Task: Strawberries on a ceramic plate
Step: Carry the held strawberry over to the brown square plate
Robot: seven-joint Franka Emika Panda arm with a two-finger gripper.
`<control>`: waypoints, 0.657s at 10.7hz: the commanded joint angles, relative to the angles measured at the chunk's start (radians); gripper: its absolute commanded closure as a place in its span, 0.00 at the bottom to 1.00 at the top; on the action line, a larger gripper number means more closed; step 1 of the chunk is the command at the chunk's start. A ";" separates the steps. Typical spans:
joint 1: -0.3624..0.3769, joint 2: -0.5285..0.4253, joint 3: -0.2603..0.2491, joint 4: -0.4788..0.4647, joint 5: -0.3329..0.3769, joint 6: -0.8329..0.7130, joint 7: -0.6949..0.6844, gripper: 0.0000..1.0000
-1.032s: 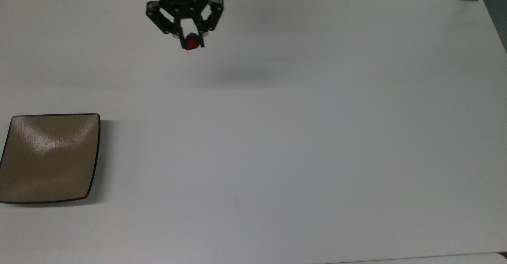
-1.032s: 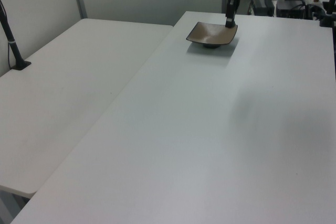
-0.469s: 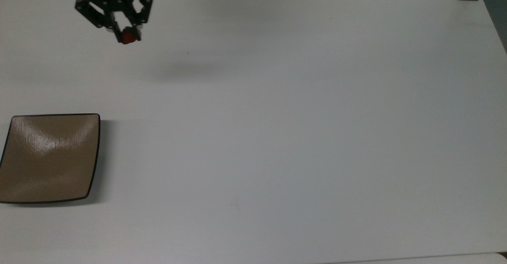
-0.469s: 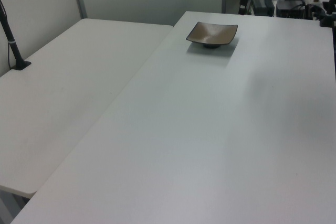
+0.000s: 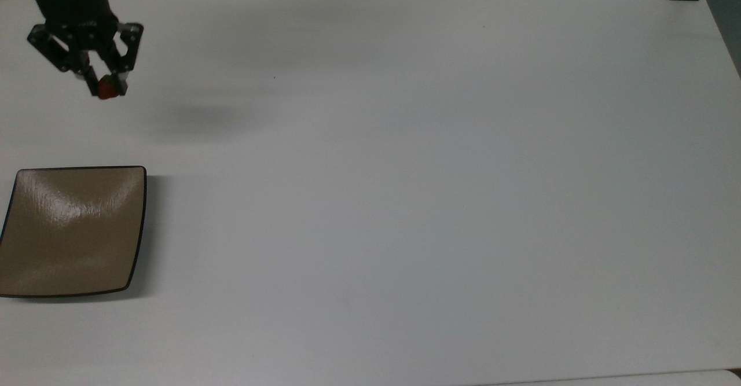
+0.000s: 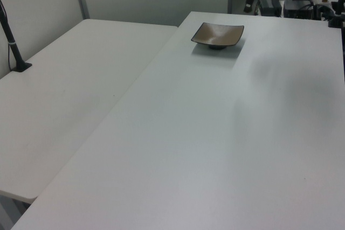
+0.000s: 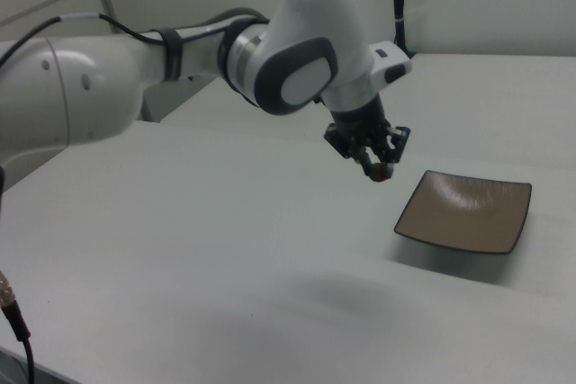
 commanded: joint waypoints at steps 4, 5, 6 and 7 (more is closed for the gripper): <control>-0.026 0.186 0.005 0.010 0.133 0.397 -0.030 0.89; -0.023 0.223 0.010 0.012 0.133 0.450 -0.030 0.88; -0.021 0.258 0.014 0.031 0.134 0.509 -0.030 0.88; -0.021 0.301 0.025 0.050 0.133 0.553 -0.030 0.88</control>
